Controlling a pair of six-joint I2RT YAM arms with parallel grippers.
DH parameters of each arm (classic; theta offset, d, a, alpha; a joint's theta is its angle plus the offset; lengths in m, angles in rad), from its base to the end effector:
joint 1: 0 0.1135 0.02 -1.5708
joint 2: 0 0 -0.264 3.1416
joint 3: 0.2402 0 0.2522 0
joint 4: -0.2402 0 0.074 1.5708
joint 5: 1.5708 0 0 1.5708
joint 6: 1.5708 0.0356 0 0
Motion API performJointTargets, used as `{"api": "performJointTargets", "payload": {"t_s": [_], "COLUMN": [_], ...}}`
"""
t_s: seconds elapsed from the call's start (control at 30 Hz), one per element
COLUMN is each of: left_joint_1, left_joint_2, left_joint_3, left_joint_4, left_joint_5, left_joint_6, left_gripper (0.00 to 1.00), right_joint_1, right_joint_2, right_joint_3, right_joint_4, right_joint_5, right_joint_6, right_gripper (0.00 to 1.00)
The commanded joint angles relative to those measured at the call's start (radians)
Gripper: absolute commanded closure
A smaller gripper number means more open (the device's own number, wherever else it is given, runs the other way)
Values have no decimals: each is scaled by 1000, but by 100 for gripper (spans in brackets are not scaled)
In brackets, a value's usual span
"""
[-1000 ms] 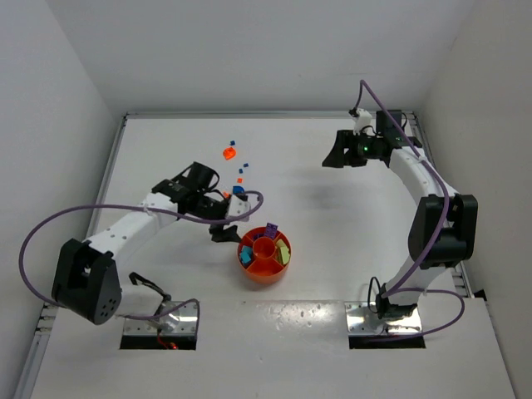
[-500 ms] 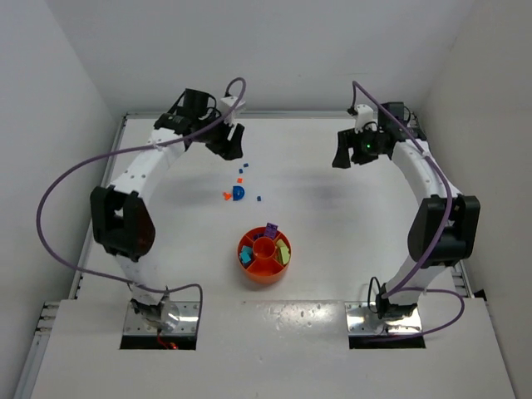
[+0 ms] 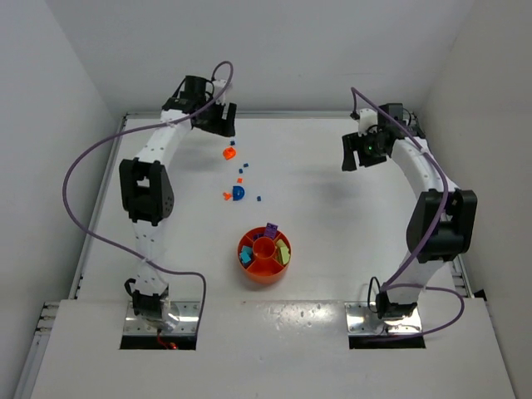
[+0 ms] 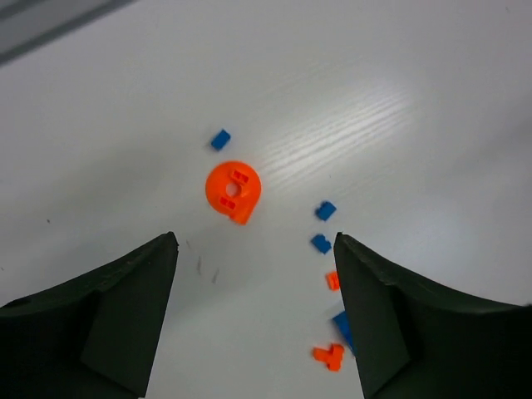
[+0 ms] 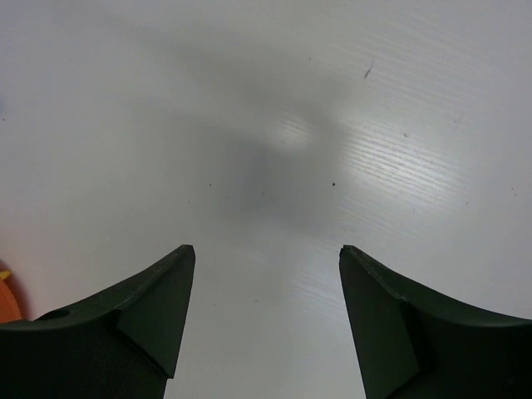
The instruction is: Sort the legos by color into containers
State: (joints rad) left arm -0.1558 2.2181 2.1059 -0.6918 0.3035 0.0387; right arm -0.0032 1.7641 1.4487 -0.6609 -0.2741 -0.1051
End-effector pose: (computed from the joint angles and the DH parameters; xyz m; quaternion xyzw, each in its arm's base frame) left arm 0.4965 -0.0888 0.2785 0.1453 0.9069 -0.1616 0.3609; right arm 0.3829 0.0084 0.2639 -0.0882 0.9439 0.1147 0.2968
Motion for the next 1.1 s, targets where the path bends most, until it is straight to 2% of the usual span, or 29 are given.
{"api": "performJointTargets", "payload": {"t_s": [0.0,0.03,0.07,0.1,0.13,0.27,0.47,0.57,0.87,1.07], "left_joint_1": [-18,-18,-27,-27,-27,-60,-94,-103,-103,-103], "left_joint_2": [46,66,75,84,95,138,198,229,259,279], "left_joint_3": [68,68,68,68,68,68,108,138,138,138], "left_joint_4": [49,73,86,97,107,179,235,244,253,264], "left_joint_5": [-27,-39,-40,-52,-52,-124,-214,-257,-349,-349], "left_joint_6": [-29,-46,-65,-101,-115,-141,-141,-161,-192,-201], "left_gripper": [20,39,49,56,59,59,42,39,38,39], "right_joint_1": [-3,-3,-3,-3,-3,-3,-3,-3,-3,-3], "right_joint_2": [-34,-43,-43,-43,-43,-43,-43,-43,-43,-34], "right_joint_3": [-19,-19,-28,-28,-28,-28,-37,-47,-47,-47], "right_joint_4": [17,17,26,26,26,26,26,35,35,44], "right_joint_5": [-5,-5,6,6,6,15,15,15,15,6], "right_joint_6": [7,7,7,7,7,27,27,36,36,45], "right_gripper": [30,30,30,30,30,30,30,30,30,30]}}
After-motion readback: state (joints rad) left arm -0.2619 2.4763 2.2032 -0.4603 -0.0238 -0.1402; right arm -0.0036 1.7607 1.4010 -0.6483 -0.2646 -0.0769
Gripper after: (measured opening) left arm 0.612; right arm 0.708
